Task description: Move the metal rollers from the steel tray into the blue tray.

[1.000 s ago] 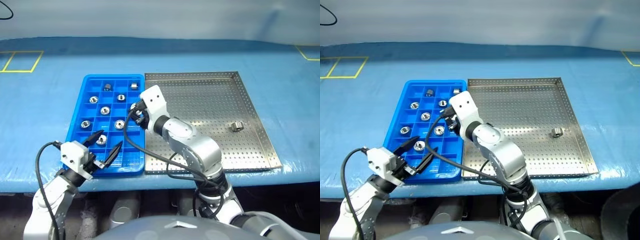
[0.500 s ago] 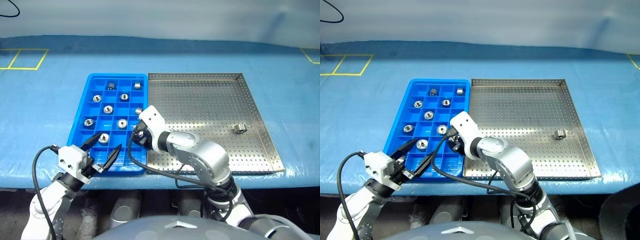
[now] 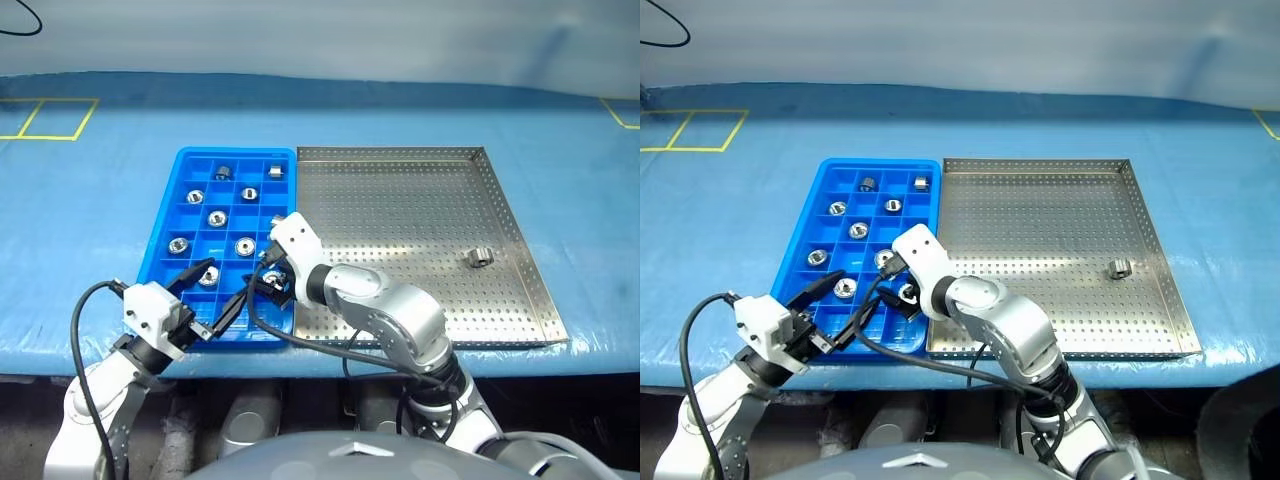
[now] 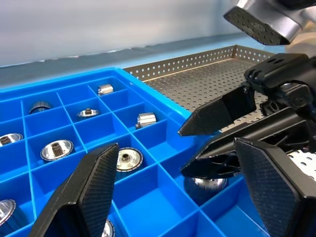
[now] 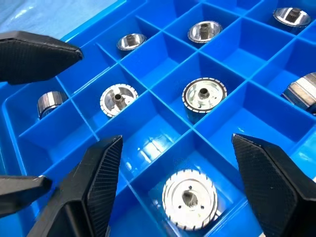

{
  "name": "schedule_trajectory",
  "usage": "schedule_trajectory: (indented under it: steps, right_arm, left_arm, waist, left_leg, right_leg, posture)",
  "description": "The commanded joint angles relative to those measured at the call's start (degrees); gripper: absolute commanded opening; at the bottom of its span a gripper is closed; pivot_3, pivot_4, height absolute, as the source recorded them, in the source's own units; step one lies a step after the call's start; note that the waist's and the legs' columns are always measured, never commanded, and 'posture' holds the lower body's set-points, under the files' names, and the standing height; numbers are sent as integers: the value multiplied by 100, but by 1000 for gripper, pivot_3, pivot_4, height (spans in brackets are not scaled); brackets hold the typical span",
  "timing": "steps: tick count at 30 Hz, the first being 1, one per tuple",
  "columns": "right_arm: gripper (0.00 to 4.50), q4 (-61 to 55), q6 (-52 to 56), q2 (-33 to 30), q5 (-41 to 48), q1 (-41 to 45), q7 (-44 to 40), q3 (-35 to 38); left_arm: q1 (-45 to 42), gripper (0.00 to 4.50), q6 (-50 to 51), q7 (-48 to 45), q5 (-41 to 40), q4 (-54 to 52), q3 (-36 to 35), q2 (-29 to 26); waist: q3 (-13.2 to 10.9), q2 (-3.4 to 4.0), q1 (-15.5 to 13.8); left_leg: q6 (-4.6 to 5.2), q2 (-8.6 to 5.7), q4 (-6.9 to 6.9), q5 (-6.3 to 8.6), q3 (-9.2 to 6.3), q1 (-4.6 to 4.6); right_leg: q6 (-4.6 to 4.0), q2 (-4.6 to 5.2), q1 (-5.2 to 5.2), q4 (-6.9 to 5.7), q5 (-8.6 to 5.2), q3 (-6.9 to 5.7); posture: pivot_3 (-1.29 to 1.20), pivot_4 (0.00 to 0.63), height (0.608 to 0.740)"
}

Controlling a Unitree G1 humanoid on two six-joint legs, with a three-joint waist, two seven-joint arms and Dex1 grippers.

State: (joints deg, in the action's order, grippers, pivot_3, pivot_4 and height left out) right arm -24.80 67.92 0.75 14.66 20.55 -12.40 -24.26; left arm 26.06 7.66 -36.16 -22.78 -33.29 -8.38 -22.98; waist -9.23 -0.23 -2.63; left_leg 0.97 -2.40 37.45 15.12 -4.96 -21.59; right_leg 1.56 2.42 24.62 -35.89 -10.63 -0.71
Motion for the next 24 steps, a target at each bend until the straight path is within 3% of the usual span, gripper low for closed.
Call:
schedule_trajectory:
  steps: [1,7,12,24]
  right_arm:
    - [3633,-98,-71,68,-197,-198,455,641]
    - [3633,-698,-489,-74,-986,-673,1604,1875]
    - [3633,-1088,-475,-129,-1448,-1154,2180,2729]
    - [3633,-1082,-933,97,-1595,-1727,2336,3361]
  left_arm:
    - [-226,4116,72,-106,-140,10,91,-101]
    - [-1064,4116,212,-283,-225,197,470,-99]
    - [-1903,4116,329,-615,-249,602,928,-71]
    - [-2970,4116,332,-1206,-266,1485,1722,171]
  waist:
    - [1,-1,3]
    - [0,-1,47]
    - [1,6,337]
    - [1,12,894]
  left_leg:
    - [0,-1,4,0,-2,0]
    - [-1,-7,8,-1,2,-15]
    - [-9,5,-8,-2,11,-13]
    - [2,7,-7,1,35,-1]
  right_leg:
    - [1,0,0,1,0,-2]
    - [6,2,-2,1,4,1]
    - [14,-5,7,-2,10,8]
    - [24,-14,2,-4,15,32]
  posture:
    - [128,150,740]
    - [5,150,740]
    - [-101,150,740]
    - [-226,150,740]
